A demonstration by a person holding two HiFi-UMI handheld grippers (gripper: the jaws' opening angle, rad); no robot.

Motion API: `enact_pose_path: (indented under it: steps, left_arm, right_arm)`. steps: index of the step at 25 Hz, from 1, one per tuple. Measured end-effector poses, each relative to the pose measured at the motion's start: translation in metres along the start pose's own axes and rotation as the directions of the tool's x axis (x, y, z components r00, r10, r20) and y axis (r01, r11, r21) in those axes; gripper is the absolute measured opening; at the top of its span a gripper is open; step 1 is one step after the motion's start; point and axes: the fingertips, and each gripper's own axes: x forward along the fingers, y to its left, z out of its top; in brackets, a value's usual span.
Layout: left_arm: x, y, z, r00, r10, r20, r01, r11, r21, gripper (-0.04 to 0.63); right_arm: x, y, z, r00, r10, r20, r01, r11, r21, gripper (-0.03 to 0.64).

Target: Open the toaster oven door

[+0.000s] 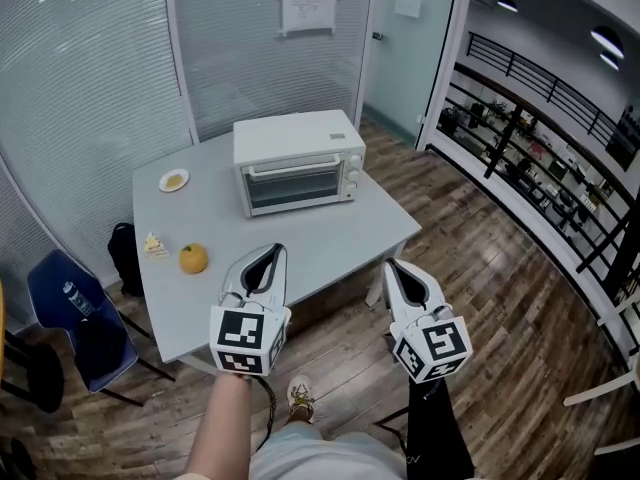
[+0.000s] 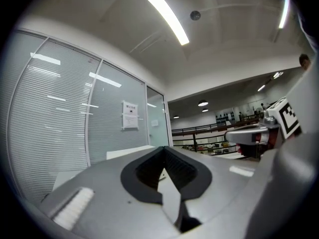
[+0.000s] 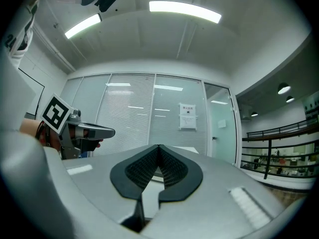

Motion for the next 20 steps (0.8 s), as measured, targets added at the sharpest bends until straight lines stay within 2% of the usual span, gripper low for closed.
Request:
enact_pose_path:
  steps: [8, 13, 20]
  left_arm:
    - [0.097, 0.069, 0.008, 1.0, -0.031, 0.007, 0.031, 0.999, 0.012, 0.058]
    - [0.146, 0.108, 0.005, 0.999, -0.031, 0.011, 0.031, 1.0, -0.002, 0.058]
    - [0.195, 0.142, -0.02, 0.999, -0.026, -0.028, 0.025, 1.0, -0.017, 0.058]
  right_arm:
    - [0.112, -0.03, 0.009, 0.999, -0.031, 0.014, 0.031, 0.999, -0.009, 0.003]
    - [0.171, -0.04, 0.0, 0.999, -0.036, -0.003, 0.036, 0.999, -0.012, 0.003]
    - [0.239, -0.053, -0.021, 0.998, -0.048, -0.036, 0.047, 0.999, -0.028, 0.004]
